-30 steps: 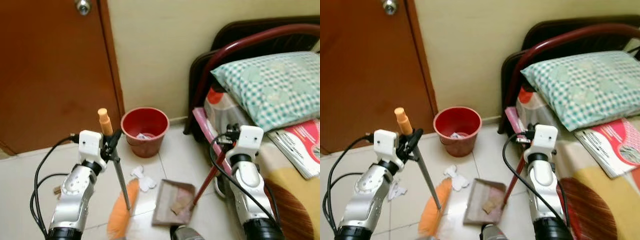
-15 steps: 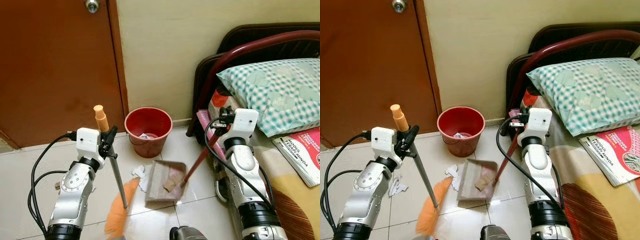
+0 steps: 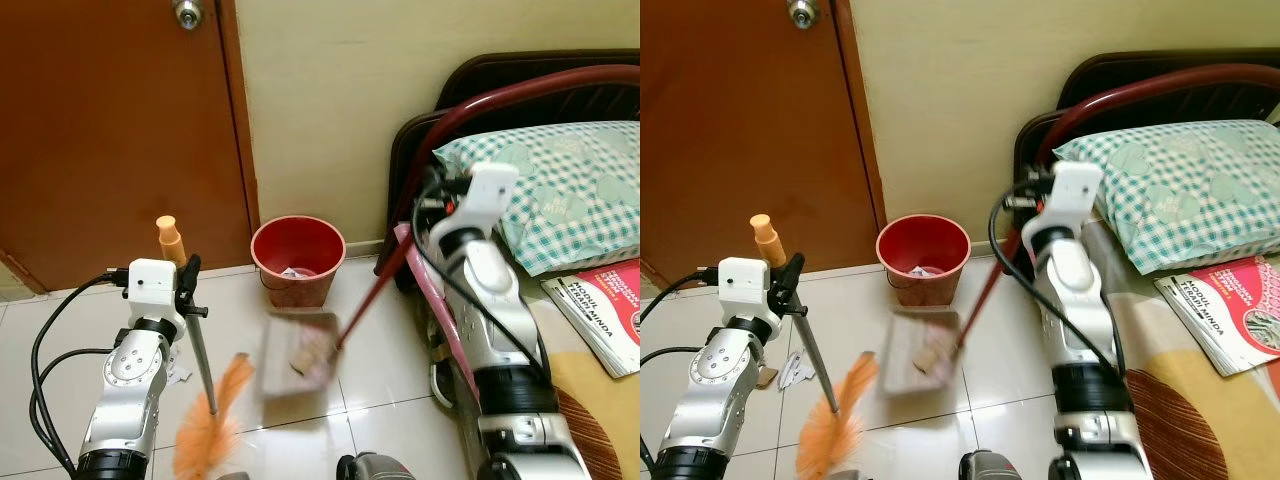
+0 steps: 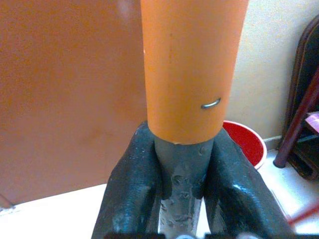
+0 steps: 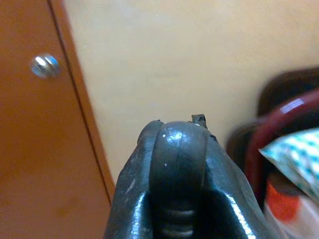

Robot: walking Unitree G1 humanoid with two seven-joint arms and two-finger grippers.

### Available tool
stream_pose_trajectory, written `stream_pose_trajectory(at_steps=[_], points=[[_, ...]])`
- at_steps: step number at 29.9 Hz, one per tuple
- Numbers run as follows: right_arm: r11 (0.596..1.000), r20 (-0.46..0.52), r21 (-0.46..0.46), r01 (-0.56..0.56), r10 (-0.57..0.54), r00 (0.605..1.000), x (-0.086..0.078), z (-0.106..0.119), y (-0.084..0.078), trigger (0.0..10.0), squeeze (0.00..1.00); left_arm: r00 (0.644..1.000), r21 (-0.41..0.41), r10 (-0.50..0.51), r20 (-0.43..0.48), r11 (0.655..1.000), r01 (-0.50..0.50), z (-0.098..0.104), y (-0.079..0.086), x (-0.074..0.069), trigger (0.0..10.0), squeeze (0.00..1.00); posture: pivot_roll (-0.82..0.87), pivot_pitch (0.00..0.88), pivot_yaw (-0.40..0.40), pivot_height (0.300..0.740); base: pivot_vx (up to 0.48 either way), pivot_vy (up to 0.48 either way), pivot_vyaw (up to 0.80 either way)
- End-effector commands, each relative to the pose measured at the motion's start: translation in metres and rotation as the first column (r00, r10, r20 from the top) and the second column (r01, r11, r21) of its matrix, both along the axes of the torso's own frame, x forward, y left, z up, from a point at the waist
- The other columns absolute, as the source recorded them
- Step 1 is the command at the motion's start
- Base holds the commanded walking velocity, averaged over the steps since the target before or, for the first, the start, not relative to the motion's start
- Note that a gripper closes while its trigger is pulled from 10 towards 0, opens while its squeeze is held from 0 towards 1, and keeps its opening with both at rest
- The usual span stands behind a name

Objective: Sweep floor

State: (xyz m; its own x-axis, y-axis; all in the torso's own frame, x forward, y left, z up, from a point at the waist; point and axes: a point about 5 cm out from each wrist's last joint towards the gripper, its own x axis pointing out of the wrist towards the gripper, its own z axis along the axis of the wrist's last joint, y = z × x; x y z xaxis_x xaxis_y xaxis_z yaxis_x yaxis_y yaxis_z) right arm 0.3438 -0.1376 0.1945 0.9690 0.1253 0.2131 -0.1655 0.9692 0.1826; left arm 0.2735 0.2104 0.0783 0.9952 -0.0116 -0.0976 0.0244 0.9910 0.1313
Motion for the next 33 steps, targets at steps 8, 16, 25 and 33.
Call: stream_pose_trajectory(at_steps=[8, 16, 25, 33], points=[[0.993, 0.129, 0.040, -0.109, 0.103, 0.986, 0.025, 0.058, 0.020, 10.0, 0.00, 1.000, 0.019, 0.000, -0.028, 1.000, 0.000, -0.004, -0.003, 0.001, 10.0, 0.00, -0.04, 0.071, -0.026, 0.740, 0.000, 0.000, 0.00], [0.997, 0.354, -0.024, -0.078, 0.081, 0.932, 0.035, 0.122, 0.027, 10.0, 0.00, 0.999, 0.006, -0.014, -0.030, 1.000, 0.015, -0.004, -0.007, 0.000, 10.0, 0.00, -0.04, 0.072, -0.033, 0.740, 0.000, 0.000, 0.00], [0.952, 0.546, -0.304, 0.046, 0.134, 0.827, 0.028, 0.146, 0.038, 10.0, 0.00, 0.999, -0.003, -0.025, -0.032, 1.000, 0.025, -0.005, -0.011, 0.001, 10.0, 0.00, -0.04, 0.074, -0.034, 0.740, 0.000, 0.000, 0.00], [0.782, 0.577, -0.618, 0.080, 0.383, 0.721, 0.012, 0.098, 0.087, 10.0, 0.00, 0.999, -0.004, -0.039, -0.032, 0.999, 0.039, -0.004, -0.014, 0.004, 10.0, 0.00, -0.04, 0.073, -0.029, 0.740, 0.000, 0.000, 0.00]])
